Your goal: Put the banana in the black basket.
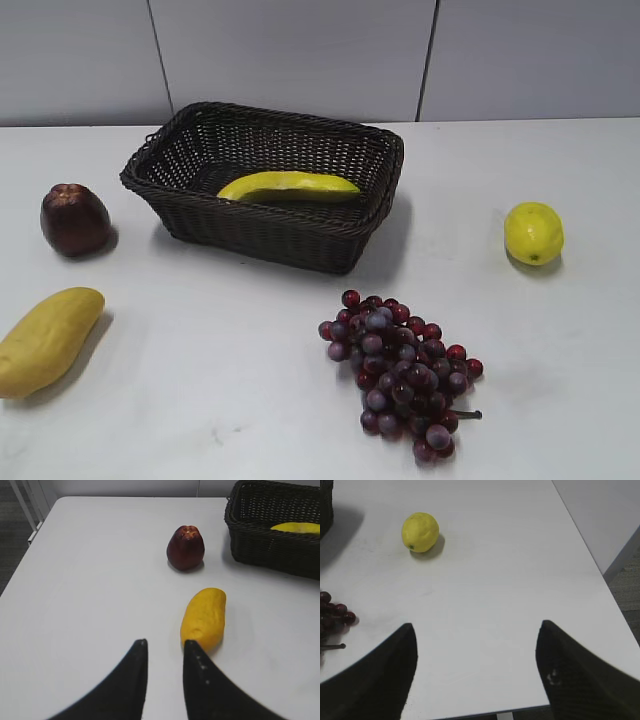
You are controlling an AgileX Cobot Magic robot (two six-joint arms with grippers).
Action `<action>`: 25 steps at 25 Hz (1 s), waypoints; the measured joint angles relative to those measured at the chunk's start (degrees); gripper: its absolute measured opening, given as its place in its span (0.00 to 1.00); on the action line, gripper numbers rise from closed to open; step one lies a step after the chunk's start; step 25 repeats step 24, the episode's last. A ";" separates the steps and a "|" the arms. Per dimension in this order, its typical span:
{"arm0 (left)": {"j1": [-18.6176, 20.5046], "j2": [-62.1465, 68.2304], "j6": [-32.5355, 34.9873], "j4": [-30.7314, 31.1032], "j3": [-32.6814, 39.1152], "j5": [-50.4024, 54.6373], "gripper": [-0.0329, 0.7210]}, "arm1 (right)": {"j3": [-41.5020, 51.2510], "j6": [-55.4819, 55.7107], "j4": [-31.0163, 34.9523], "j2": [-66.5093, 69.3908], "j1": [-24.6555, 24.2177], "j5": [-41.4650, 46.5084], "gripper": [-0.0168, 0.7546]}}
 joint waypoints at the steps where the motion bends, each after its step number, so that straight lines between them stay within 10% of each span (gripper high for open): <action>1: 0.00 0.00 0.00 0.00 0.00 0.00 0.36 | 0.00 0.00 0.00 0.00 -0.05 0.00 0.79; 25: 0.00 0.00 0.00 0.00 0.00 0.00 0.36 | 0.00 -0.11 0.00 0.00 -0.12 -0.06 0.79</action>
